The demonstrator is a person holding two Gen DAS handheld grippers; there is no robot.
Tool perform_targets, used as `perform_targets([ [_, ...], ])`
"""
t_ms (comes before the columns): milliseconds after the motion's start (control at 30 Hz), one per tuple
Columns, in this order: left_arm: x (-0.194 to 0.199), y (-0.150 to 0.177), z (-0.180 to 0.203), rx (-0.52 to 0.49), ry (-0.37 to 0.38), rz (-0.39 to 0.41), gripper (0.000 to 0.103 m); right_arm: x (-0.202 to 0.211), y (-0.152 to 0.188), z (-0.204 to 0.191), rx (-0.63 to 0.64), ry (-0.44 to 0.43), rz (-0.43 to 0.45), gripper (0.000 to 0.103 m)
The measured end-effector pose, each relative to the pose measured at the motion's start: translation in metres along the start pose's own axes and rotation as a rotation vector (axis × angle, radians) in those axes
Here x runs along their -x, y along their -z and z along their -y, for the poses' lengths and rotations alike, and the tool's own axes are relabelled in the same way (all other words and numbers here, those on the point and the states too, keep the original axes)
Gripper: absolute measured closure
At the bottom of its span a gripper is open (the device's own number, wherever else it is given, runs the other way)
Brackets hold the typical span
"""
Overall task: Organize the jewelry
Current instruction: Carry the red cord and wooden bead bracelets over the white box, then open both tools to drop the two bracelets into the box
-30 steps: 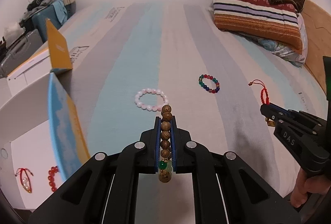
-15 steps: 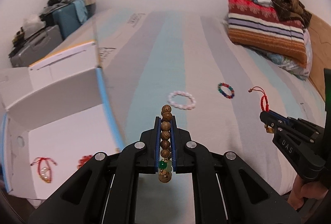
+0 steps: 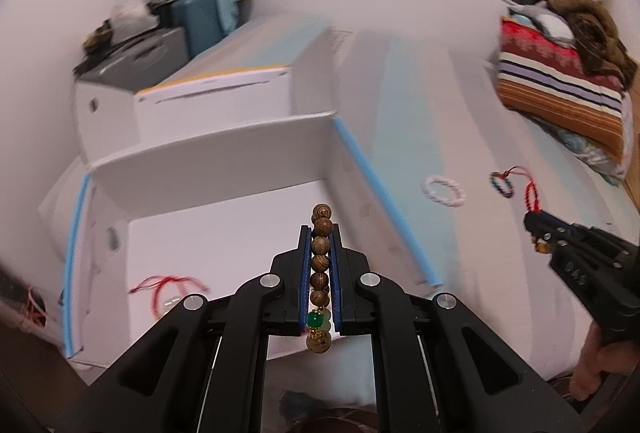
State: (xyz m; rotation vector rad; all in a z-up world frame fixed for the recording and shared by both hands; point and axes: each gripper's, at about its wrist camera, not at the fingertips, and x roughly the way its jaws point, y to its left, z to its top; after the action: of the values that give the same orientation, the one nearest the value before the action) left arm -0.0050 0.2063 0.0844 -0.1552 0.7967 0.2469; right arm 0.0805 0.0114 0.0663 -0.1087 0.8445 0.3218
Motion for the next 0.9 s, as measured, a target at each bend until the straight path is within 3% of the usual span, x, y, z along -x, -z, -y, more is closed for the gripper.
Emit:
perform_targets([
  [367, -0.004, 0.016, -0.088, 0.086, -0.094, -0.041, 0.095, -0.002, -0.011, -0.108, 0.12, -0.092, 0.011, 0.094],
  [900, -0.06, 0.024, -0.137, 0.134, -0.142, -0.151, 0.095, -0.058, -0.012, -0.189, 0.24, -0.15, -0.091, 0.093],
])
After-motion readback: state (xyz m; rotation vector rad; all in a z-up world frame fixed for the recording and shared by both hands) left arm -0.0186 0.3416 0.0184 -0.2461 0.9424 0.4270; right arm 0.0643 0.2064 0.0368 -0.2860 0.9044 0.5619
